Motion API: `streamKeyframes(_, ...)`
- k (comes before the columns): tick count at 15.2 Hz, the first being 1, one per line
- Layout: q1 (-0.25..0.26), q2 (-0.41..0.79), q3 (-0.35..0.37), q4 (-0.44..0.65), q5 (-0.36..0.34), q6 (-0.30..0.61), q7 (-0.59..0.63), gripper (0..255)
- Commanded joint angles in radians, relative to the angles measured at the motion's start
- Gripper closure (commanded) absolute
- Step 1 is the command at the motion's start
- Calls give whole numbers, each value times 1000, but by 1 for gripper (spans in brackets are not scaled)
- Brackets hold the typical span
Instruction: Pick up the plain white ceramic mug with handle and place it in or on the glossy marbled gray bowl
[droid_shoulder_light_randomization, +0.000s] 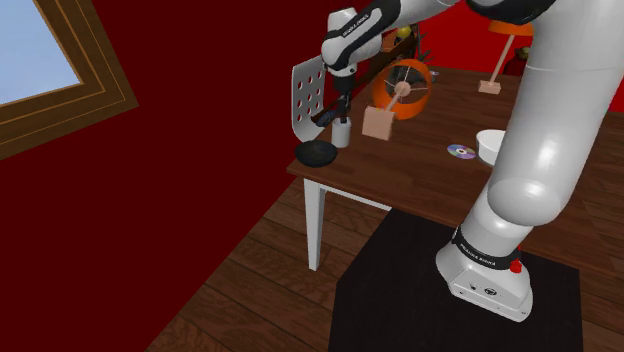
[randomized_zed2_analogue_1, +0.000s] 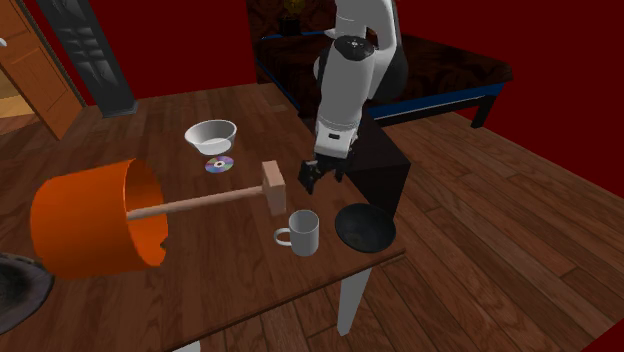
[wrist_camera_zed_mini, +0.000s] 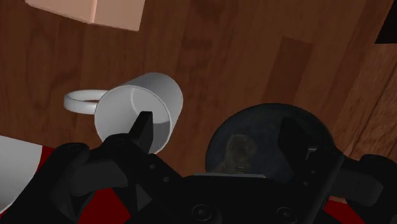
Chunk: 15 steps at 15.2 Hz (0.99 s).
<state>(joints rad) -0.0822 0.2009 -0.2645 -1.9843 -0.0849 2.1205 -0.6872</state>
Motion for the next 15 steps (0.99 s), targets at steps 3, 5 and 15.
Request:
streamKeyframes(3,-31,166,7,135,34,-1,-77,0)
streamKeyframes(5,-47,239,12,200,46,-6,-108,0)
streamKeyframes(15,-58,286,16,160,54,80,-113,0)
